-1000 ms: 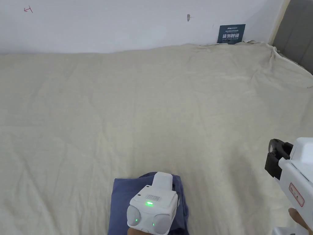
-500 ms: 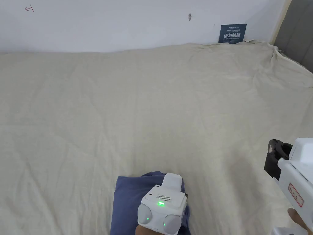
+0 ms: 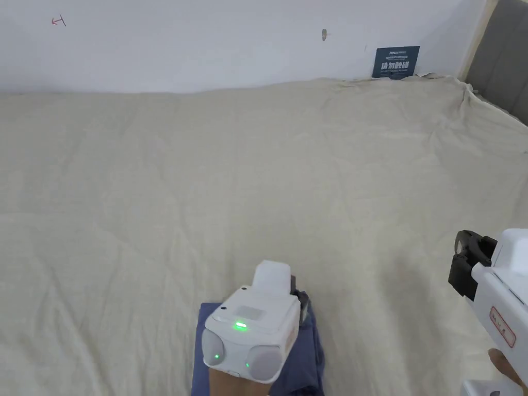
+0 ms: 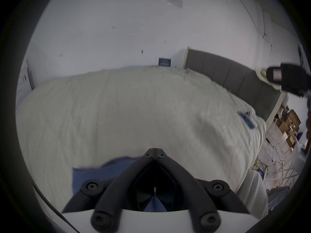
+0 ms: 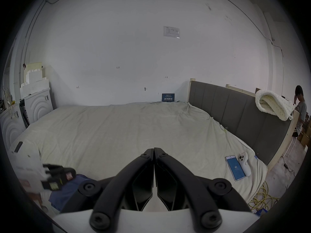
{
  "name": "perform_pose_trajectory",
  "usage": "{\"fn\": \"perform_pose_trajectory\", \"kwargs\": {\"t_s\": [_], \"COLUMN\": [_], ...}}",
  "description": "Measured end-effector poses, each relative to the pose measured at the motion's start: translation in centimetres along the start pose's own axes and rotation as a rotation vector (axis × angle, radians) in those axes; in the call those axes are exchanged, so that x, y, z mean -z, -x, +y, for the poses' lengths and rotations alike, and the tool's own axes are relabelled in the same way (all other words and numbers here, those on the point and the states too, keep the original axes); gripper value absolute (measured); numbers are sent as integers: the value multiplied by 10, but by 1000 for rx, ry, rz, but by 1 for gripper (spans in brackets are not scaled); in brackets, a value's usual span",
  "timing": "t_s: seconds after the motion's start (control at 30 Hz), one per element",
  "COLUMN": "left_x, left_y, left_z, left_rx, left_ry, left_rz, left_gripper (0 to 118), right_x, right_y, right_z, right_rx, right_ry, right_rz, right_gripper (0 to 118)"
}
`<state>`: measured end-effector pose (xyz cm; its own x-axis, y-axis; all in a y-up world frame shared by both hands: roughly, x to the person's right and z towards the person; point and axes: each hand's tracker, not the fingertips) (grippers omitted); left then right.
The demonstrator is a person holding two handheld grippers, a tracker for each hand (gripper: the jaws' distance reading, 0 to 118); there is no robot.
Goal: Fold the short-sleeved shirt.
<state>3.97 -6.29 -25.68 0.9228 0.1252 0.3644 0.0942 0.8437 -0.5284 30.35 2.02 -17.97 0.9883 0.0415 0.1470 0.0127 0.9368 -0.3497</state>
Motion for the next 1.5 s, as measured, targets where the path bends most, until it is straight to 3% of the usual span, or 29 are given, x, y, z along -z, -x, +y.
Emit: {"fn": "perform_pose_trajectory", "kwargs": {"t_s": [0.37,0.87,1.23,1.5], "left_x": [-78,-119,-124,-122], "left_y": [76,174,184,175], "left_z": [54,24,12,12], "left_rx": [30,-65,-99,-85], "left_ry": [-275,-368,-356,-346], "left_rz": [185,452,483,450], "left_gripper": [0,0,0,0], "right_x": [-10,-4,-1,13], "right_y": [25,53,61,89], "right_z": [13,8,5,-9], "right_rx": [-13,-17,-20,-3], "right_ry": [-74,-140,-140,-90], "right_rz": [30,79,90,147], "right_gripper": [1,1,1,1]}}
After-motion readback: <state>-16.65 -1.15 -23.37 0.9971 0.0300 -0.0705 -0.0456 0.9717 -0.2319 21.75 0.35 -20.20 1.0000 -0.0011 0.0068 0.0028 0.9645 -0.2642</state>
